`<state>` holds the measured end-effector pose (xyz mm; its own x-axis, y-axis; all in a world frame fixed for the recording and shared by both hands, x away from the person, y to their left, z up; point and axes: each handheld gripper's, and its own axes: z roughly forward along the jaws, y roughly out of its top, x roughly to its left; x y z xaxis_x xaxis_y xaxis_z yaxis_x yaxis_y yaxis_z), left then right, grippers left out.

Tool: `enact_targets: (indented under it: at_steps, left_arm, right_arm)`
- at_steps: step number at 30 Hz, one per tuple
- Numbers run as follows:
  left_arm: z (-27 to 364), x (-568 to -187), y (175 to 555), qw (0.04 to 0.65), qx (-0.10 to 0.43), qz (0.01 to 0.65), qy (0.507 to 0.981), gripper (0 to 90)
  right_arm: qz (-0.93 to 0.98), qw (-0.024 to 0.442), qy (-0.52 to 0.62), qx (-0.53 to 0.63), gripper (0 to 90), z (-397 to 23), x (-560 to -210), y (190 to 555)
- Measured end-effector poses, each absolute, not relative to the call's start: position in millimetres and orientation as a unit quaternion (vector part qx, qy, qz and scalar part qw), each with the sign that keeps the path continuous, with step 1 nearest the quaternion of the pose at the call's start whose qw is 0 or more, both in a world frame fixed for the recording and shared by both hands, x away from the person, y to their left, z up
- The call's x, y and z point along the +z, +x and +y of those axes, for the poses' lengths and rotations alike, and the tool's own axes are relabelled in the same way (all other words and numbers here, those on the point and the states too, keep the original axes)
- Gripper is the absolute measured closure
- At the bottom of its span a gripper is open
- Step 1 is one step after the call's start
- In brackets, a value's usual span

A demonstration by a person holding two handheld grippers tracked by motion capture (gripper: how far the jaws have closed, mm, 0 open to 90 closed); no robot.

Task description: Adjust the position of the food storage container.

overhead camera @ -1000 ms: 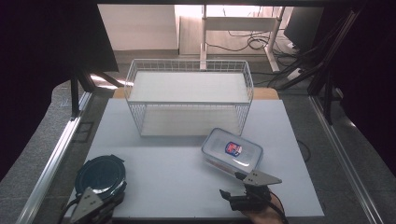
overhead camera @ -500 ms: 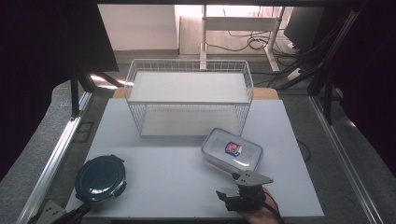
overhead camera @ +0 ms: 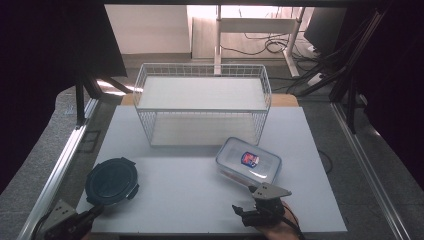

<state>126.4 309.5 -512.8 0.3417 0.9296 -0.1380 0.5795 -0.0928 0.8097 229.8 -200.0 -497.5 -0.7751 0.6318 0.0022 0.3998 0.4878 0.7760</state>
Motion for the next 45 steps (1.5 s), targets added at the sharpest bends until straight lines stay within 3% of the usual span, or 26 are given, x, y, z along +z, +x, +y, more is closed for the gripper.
enact_targets:
  at_steps: [10,16,19,22,25,26,27,36,45]
  left_arm:
    - [297.9,-509.2,191.3,0.412,0.202,0.513,0.726,90.0]
    - [272.1,-507.3,203.0,0.414,0.191,0.492,0.742,89.9]
    - [238.1,-501.2,213.7,0.427,0.175,0.455,0.761,88.3]
    - [214.9,-494.8,226.5,0.438,0.174,0.433,0.768,87.8]
    - [192.9,-489.2,242.3,0.453,0.170,0.415,0.771,88.0]
    - [192.9,-489.2,242.3,0.453,0.170,0.415,0.771,88.1]
    - [180.3,-486.9,254.6,0.465,0.159,0.408,0.769,88.2]
    - [140.3,-492.2,296.5,0.470,0.153,0.399,0.772,88.4]
    - [120.1,-499.4,324.7,0.459,0.157,0.403,0.776,88.3]
  right_arm:
    - [0.850,0.148,0.306,0.403,17.9,-203.5,-497.6,231.0]
    - [0.846,0.164,0.305,0.405,20.6,-206.6,-492.9,230.0]
    - [0.835,0.208,0.314,0.402,34.8,-220.2,-479.9,229.9]
    - [0.816,0.220,0.343,0.411,61.0,-242.2,-468.3,235.8]
    - [0.797,0.243,0.379,0.402,81.8,-265.5,-458.6,244.3]
    - [0.797,0.243,0.379,0.402,81.8,-265.5,-458.6,244.3]
    - [0.786,0.257,0.407,0.389,88.8,-277.9,-455.8,251.2]
    - [0.776,0.258,0.478,0.320,89.1,-301.7,-478.2,304.2]
    - [0.783,0.238,0.482,0.313,89.2,-280.5,-483.5,333.9]
